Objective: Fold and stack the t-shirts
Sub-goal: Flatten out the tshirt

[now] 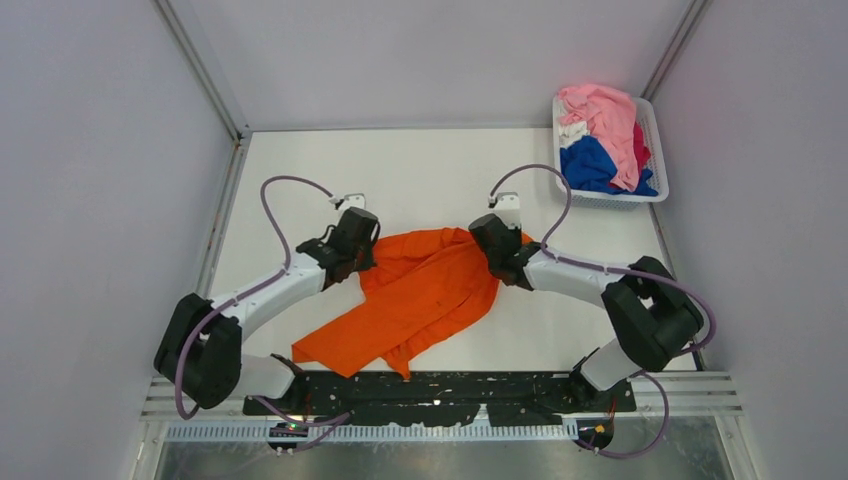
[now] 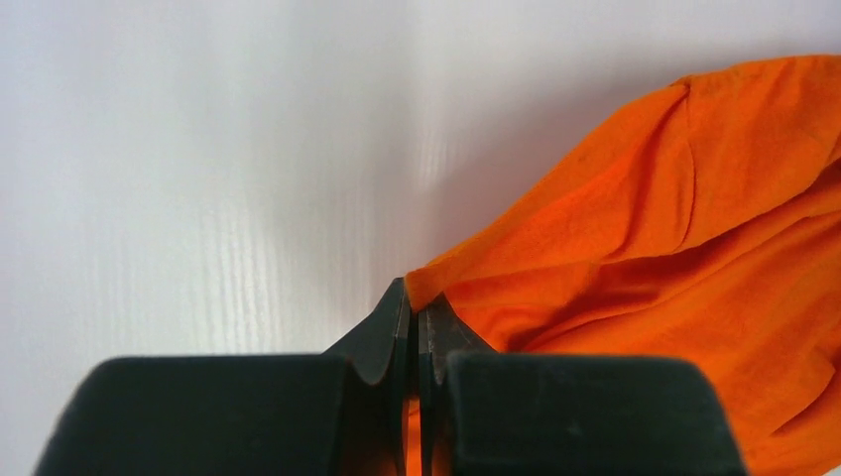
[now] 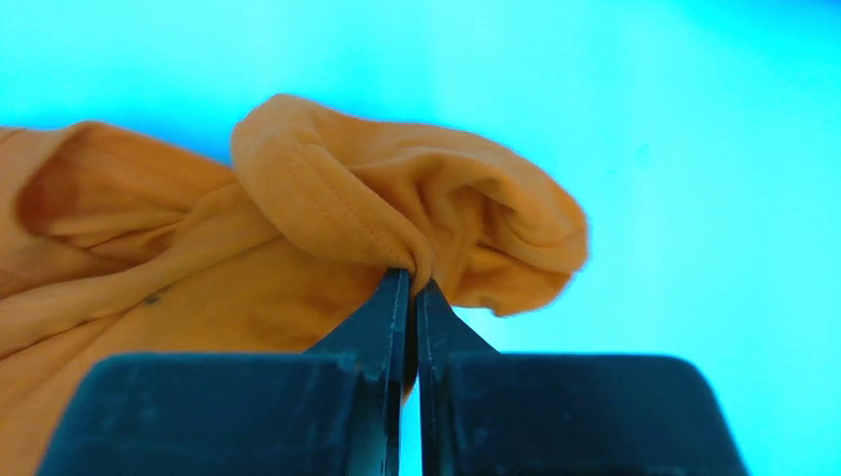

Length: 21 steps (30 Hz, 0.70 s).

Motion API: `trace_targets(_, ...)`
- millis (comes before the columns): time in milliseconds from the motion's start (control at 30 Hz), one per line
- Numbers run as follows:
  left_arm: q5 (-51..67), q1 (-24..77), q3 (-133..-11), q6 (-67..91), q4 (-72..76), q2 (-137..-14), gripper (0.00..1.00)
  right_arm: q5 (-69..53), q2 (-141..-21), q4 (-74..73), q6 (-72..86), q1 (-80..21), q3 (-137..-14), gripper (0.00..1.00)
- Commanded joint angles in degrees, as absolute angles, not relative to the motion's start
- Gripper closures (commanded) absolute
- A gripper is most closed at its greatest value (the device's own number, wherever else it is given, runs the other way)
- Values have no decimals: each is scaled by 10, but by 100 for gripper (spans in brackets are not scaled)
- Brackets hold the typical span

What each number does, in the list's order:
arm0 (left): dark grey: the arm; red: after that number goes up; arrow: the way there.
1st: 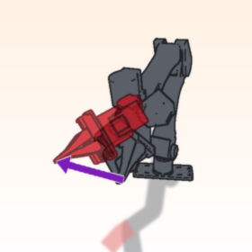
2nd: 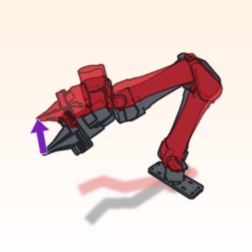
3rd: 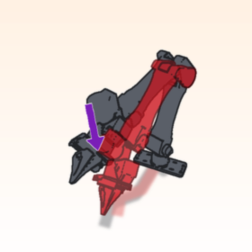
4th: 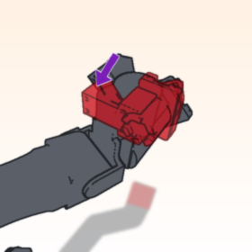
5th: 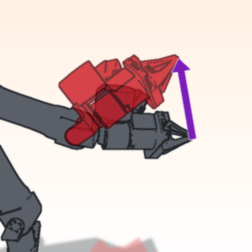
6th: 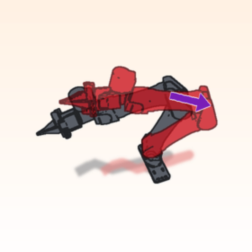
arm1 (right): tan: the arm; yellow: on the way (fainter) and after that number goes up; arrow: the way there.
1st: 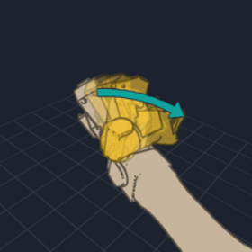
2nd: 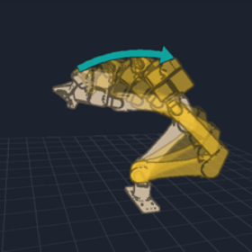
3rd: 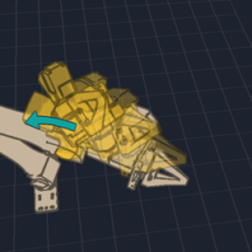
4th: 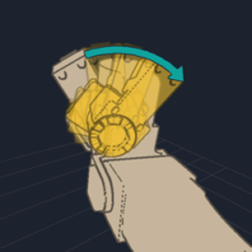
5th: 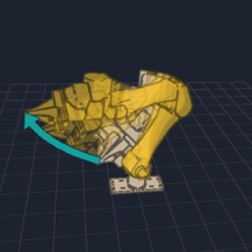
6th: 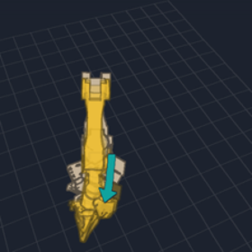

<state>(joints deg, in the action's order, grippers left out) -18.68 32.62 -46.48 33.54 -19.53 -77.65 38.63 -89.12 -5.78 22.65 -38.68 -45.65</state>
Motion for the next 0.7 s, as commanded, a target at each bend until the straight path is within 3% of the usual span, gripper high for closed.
trace_targets(0,-273,328,-522,311,-230,-723,100,467,-812,-64,212,-376,-459,95)
trace_targets(233,-324,328,-574,252,-220,-567,100,466,-591,-57,125,-367,-472,95)
trace_targets(400,-298,328,-612,207,-212,-443,100,369,-428,-40,67,-366,-499,95)
trace_targets(667,-188,328,-658,153,-180,-271,100,191,-310,-111,48,-366,-633,95)
